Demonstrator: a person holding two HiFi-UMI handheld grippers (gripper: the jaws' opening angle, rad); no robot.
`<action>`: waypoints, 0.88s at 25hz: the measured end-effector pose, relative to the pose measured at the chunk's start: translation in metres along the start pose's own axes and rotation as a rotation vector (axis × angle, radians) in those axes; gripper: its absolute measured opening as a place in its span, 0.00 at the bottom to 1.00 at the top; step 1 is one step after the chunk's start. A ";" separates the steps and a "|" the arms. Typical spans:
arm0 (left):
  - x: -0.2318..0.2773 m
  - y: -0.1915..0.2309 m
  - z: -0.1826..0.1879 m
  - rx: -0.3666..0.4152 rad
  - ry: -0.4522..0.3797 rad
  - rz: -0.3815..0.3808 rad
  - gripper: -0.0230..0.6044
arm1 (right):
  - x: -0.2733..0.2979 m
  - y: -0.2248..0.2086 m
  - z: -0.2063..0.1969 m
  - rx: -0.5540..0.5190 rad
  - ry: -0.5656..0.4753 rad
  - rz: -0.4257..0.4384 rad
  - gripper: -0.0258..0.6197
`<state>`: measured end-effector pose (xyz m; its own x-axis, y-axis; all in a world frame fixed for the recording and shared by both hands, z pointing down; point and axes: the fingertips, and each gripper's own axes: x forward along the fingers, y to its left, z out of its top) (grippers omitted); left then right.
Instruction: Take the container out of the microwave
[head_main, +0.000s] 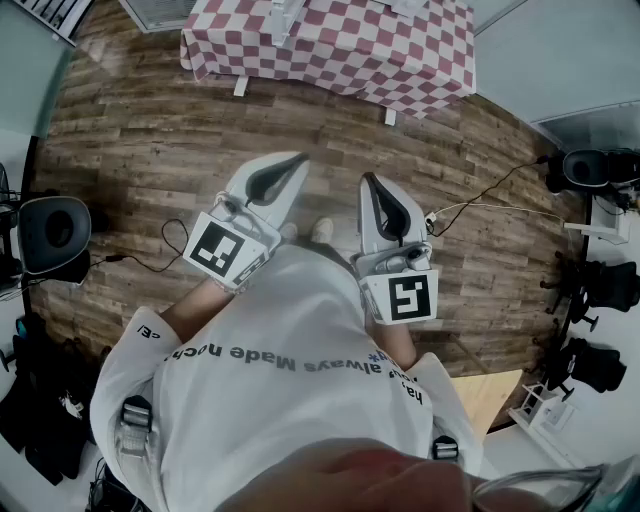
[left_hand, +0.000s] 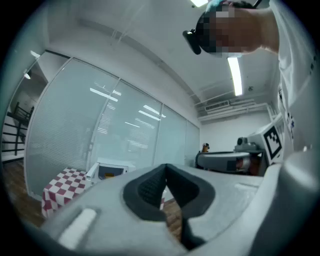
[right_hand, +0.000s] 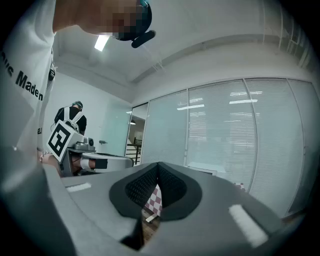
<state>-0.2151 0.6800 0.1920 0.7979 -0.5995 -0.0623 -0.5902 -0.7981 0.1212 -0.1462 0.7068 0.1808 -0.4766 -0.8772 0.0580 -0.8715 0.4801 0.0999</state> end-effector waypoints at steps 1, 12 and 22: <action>-0.001 0.002 -0.001 -0.003 0.001 -0.001 0.04 | 0.002 0.001 0.000 -0.001 0.000 0.000 0.04; 0.000 0.028 -0.005 -0.018 0.016 -0.003 0.04 | 0.026 -0.002 -0.002 0.048 -0.009 -0.027 0.04; 0.034 0.049 -0.009 -0.025 0.009 0.005 0.04 | 0.052 -0.030 -0.012 0.048 0.003 -0.009 0.04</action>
<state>-0.2161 0.6208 0.2051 0.7960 -0.6031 -0.0524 -0.5912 -0.7931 0.1467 -0.1428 0.6470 0.1930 -0.4689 -0.8812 0.0601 -0.8801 0.4718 0.0524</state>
